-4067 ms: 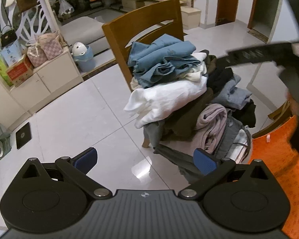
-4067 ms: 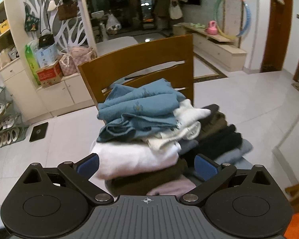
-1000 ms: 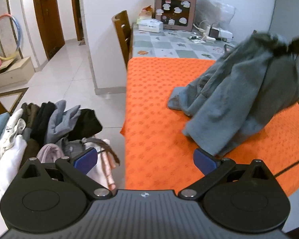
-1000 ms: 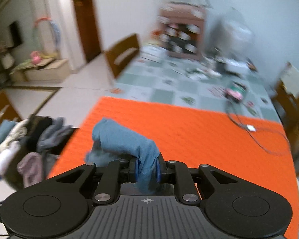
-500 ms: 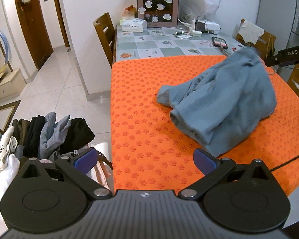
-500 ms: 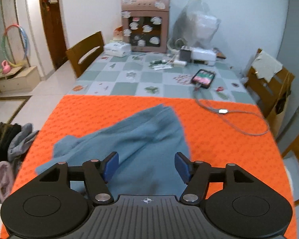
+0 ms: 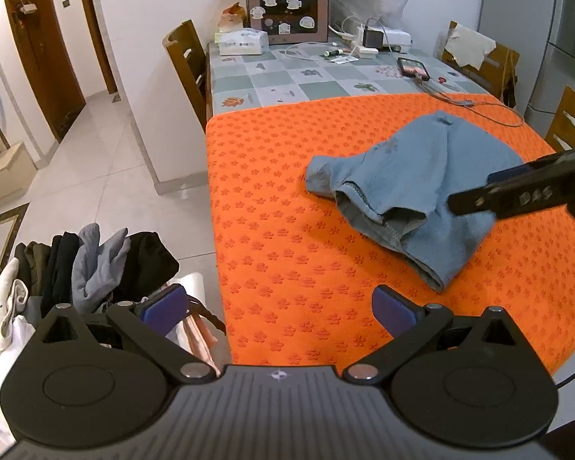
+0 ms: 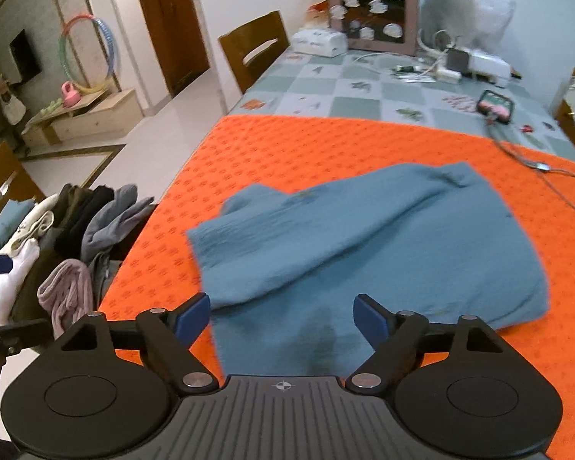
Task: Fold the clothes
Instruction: 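Regrasp the shirt and drag it across the orange cloth with the right gripper, then grasp the shirt edge with the left gripper while the right gripper grasps another edge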
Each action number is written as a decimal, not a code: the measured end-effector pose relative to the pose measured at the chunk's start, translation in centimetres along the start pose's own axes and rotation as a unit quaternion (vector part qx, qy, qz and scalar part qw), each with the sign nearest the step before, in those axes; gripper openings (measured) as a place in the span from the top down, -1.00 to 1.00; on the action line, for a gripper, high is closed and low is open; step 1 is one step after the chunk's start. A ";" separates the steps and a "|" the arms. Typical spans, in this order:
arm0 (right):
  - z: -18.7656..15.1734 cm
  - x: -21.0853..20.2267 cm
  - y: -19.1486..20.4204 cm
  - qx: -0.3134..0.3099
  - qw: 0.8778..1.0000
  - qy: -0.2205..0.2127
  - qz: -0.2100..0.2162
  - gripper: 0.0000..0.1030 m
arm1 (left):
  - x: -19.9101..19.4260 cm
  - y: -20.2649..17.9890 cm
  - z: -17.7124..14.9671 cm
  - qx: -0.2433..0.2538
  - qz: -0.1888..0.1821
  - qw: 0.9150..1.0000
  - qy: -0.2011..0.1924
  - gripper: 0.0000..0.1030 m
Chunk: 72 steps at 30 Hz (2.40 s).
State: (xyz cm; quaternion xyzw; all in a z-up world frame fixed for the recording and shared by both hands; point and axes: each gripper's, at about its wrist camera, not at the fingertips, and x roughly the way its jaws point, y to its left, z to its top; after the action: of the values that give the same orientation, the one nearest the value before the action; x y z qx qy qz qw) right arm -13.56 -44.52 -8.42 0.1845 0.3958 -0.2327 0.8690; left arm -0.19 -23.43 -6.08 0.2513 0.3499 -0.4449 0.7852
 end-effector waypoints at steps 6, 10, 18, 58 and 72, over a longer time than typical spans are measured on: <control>-0.5 3.2 2.8 -0.034 0.999 0.013 -0.005 -0.65 | 0.6 0.0 0.3 0.006 -0.001 1.000 0.005 -1.00; -0.7 5.7 4.4 -0.073 0.997 0.023 -0.013 -0.69 | 0.9 -0.1 0.4 0.002 0.001 1.000 0.011 -1.00; -0.5 7.7 4.7 -0.145 0.989 0.019 -0.034 -0.09 | 1.4 -0.9 0.5 0.006 0.011 1.000 0.021 -1.00; 1.8 -10.0 -44.4 0.083 0.982 -0.015 -0.168 0.82 | 6.4 -20.7 4.7 -0.098 0.096 0.990 0.021 -1.00; 2.2 -9.4 -41.5 0.045 0.996 -0.033 -0.066 -0.20 | 10.3 -22.0 9.3 -0.099 0.094 0.991 0.011 -1.00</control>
State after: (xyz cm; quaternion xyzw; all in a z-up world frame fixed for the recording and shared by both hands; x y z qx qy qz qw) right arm -40.56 -77.35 -5.44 0.1887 0.3674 -0.3129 0.8553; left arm -12.66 -45.93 -10.04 0.2086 0.3754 -0.3295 0.8408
